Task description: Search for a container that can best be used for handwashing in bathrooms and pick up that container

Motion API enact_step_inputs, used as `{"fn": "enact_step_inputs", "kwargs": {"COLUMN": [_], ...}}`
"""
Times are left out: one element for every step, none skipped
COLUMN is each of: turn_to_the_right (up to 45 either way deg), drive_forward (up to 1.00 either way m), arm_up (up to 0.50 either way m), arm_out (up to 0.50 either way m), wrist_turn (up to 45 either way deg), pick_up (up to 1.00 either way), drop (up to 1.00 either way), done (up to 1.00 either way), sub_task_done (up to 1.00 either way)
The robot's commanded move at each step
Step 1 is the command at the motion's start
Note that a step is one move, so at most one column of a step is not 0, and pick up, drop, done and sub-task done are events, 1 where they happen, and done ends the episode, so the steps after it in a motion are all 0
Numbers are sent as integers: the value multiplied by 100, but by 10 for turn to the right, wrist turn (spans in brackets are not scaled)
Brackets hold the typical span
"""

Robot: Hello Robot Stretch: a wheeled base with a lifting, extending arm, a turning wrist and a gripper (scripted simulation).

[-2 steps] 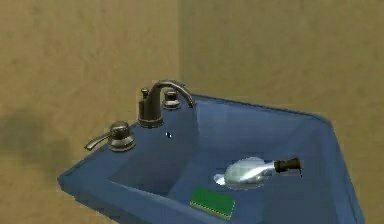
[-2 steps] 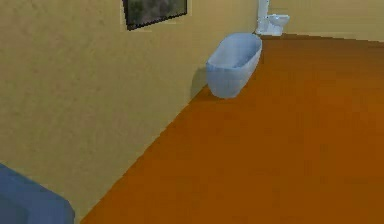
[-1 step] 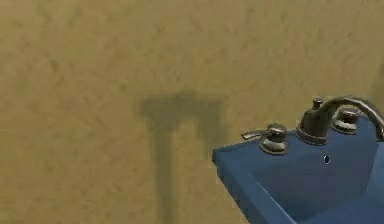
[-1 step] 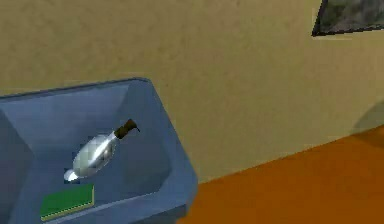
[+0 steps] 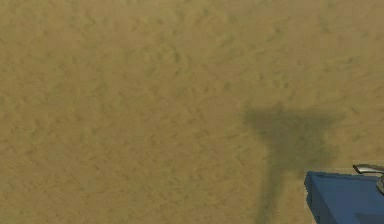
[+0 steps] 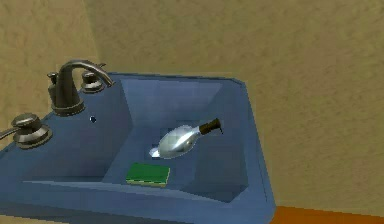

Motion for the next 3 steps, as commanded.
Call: {"fn": "enact_step_inputs", "kwargs": {"turn_to_the_right": [0, 0, 0], "drive_forward": [0, 0, 0], "arm_up": [50, 38, 0], "arm_out": [0, 0, 24], "wrist_turn": [0, 0, 0], "pick_up": [0, 0, 0], "drop": [0, 0, 0], "done": [0, 0, 0], "sub_task_done": [0, 0, 0]}}
